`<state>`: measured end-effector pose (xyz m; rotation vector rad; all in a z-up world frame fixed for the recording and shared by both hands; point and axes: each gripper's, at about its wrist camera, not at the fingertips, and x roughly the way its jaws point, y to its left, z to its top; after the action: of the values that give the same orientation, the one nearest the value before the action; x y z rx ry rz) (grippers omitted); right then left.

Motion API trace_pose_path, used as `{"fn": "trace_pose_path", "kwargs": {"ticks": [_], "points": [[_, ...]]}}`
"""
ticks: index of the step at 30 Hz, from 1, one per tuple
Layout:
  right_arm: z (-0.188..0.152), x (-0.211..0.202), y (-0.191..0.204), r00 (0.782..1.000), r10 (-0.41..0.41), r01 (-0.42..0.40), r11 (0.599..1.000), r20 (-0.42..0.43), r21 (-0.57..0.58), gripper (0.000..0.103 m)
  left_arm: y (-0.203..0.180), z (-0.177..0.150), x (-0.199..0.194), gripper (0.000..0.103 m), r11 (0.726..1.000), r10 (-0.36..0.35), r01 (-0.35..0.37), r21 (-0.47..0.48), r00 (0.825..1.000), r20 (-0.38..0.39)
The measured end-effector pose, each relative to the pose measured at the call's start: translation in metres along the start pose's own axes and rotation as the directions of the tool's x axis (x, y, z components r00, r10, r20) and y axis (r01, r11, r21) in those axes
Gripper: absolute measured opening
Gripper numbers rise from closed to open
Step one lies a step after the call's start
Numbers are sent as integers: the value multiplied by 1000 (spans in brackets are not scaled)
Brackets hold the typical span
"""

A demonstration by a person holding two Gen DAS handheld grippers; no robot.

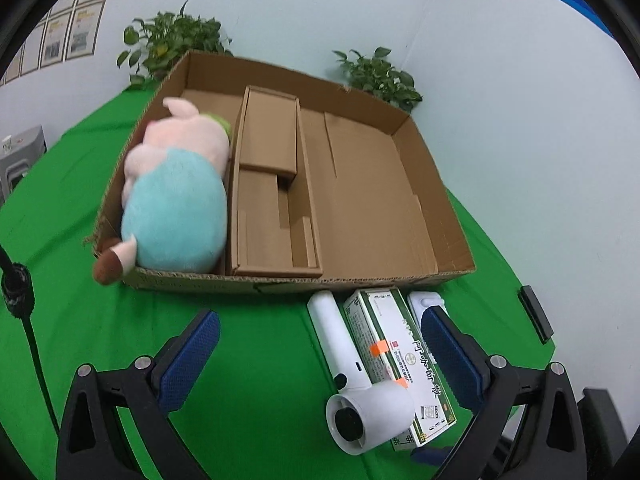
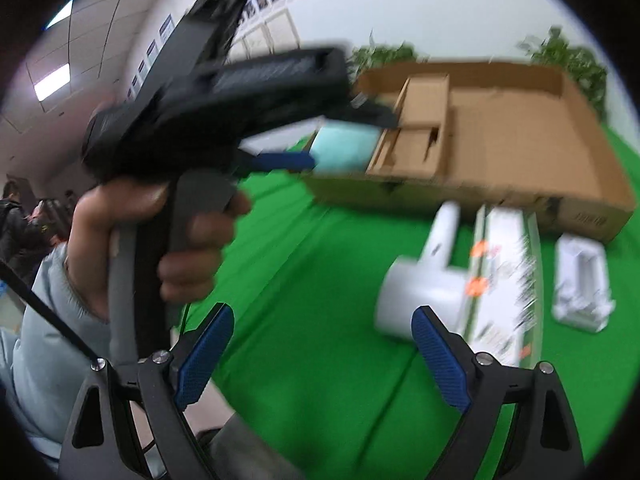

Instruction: Organize objects

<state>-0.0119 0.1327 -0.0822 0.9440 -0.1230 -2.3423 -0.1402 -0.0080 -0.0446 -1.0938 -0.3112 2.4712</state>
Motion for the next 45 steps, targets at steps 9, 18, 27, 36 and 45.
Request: {"fn": "trace_pose_path", "kwargs": {"ticks": [9, 18, 27, 36, 45], "points": [[1, 23, -26, 957, -278, 285, 955, -85, 78, 90, 0, -12, 54, 93, 991, -130, 125, -45, 977, -167], [14, 41, -22, 946, -311, 318, 945, -87, 73, 90, 4, -25, 100, 67, 990, -139, 123, -73, 946, -292], [14, 45, -12, 930, -355, 359, 933, -97, 24, 62, 4, -34, 111, 37, 986, -164, 141, -90, 924, -345], [3, 40, -13, 936, -338, 341, 940, -97, 13, 57, -4, -42, 99, 35, 994, -105, 94, -49, 939, -328], [-3, 36, -6, 944, -319, 322, 947, -86, 24, 57, -6, -52, 80, 33, 996, -85, 78, -35, 944, -318]]}}
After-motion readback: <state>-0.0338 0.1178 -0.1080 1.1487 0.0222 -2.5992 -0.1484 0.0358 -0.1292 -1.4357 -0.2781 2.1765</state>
